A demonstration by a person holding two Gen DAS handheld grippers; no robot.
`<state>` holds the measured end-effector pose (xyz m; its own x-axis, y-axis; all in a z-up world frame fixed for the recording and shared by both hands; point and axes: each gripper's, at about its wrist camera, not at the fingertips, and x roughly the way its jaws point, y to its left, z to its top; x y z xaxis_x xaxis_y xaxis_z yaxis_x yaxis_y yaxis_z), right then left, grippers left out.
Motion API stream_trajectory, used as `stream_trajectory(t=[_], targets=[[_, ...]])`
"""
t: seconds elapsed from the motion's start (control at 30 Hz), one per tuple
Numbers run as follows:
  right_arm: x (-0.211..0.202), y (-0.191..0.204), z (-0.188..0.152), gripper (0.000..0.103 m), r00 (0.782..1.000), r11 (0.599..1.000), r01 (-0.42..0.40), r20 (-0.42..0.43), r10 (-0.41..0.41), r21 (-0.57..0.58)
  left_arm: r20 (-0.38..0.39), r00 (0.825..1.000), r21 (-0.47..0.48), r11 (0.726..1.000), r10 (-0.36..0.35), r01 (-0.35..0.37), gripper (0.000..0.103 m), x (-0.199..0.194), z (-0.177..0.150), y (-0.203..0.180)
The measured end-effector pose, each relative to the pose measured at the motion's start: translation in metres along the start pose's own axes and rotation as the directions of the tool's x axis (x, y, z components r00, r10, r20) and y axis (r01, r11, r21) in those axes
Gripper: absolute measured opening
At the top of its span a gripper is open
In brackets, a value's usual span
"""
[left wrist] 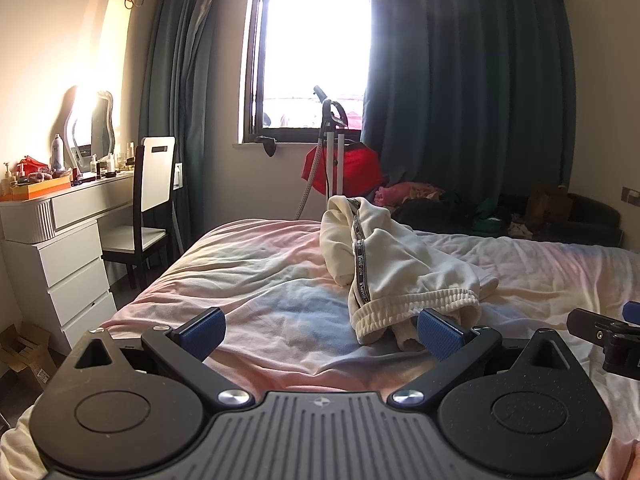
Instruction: Fold clothes
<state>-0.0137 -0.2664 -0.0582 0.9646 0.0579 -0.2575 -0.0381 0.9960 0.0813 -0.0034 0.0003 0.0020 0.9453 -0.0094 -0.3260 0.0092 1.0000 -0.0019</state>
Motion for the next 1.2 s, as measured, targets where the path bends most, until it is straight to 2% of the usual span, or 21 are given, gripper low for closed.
stream_trajectory(t=[1.03, 1.2], targets=[[-0.0005, 0.001, 0.0002, 0.095, 1.0, 1.0, 0.004, -0.005, -0.004, -0.005, -0.009, 1.0, 0.012, 1.0, -0.01, 0.01, 0.103, 0.004, -0.0012, 0.0002], [0.0035, 0.003, -0.0015, 0.095, 0.999, 1.0, 0.011, -0.031, -0.011, -0.019, -0.003, 1.0, 0.012, 1.0, -0.008, 0.008, 0.103, 0.0034, 0.0025, 0.0048]])
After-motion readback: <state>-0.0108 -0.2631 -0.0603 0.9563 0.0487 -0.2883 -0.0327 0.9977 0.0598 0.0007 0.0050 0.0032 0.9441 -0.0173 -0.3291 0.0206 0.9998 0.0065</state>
